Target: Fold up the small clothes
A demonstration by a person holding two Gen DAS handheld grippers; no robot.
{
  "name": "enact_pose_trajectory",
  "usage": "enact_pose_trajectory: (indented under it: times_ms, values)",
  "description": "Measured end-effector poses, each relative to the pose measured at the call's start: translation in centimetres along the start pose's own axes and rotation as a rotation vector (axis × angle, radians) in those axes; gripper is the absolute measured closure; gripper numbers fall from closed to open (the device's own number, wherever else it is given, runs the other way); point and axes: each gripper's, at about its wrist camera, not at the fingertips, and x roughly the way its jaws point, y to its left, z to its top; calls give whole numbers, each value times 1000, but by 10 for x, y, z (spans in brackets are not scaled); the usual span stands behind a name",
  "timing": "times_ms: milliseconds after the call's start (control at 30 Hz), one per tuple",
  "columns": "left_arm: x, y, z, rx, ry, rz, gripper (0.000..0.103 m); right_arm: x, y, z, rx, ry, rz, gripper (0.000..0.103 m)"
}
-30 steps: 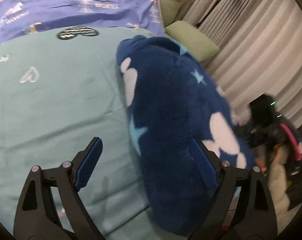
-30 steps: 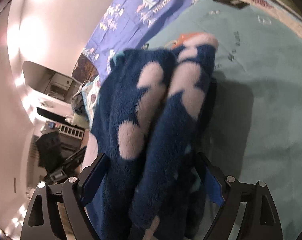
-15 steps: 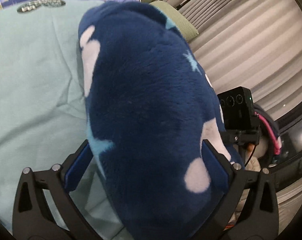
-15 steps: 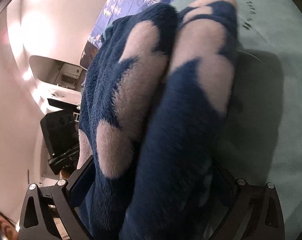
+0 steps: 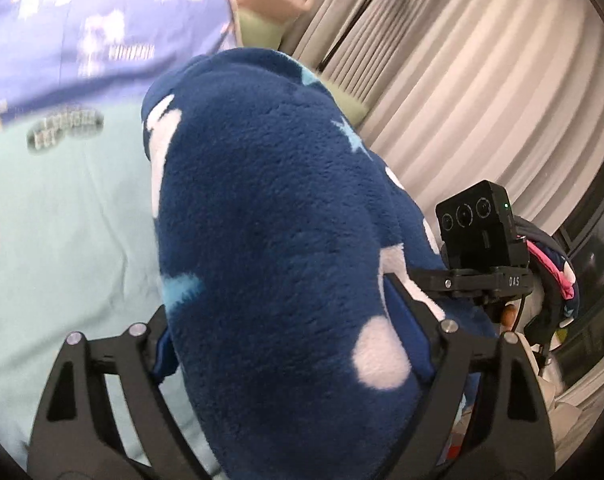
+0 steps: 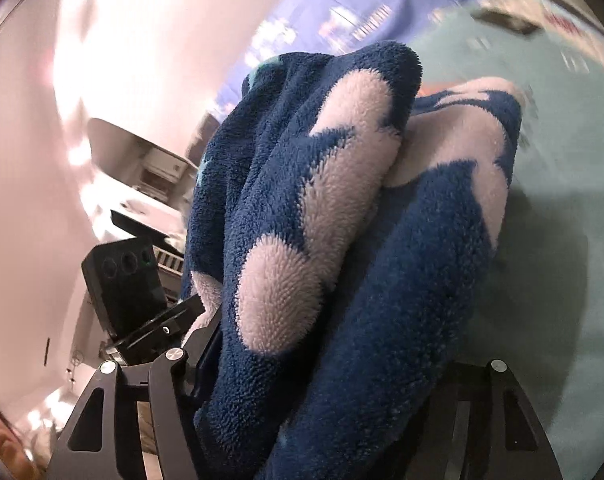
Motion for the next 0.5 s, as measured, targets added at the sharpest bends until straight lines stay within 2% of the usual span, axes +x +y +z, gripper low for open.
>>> enact_pose_trajectory:
  times_ms: [100, 200, 267, 400, 500]
  values:
    - [-22, -17, 27, 69, -60, 26, 16, -15, 32, 21, -69, -49, 5, 35]
    - [-46, -19, 65, 115, -101, 53, 16, -25, 64, 61, -118, -92, 10, 35]
    - [-52, -19, 101, 125, -119, 70, 16, -28, 76, 89, -134, -106, 22, 35]
    - [-49, -10, 164, 118, -138, 115, 16, -24, 95, 153, -135, -123, 14, 35]
    - [-42, 4, 199, 128, -140, 143, 16, -23, 91, 187, -144, -136, 8, 35]
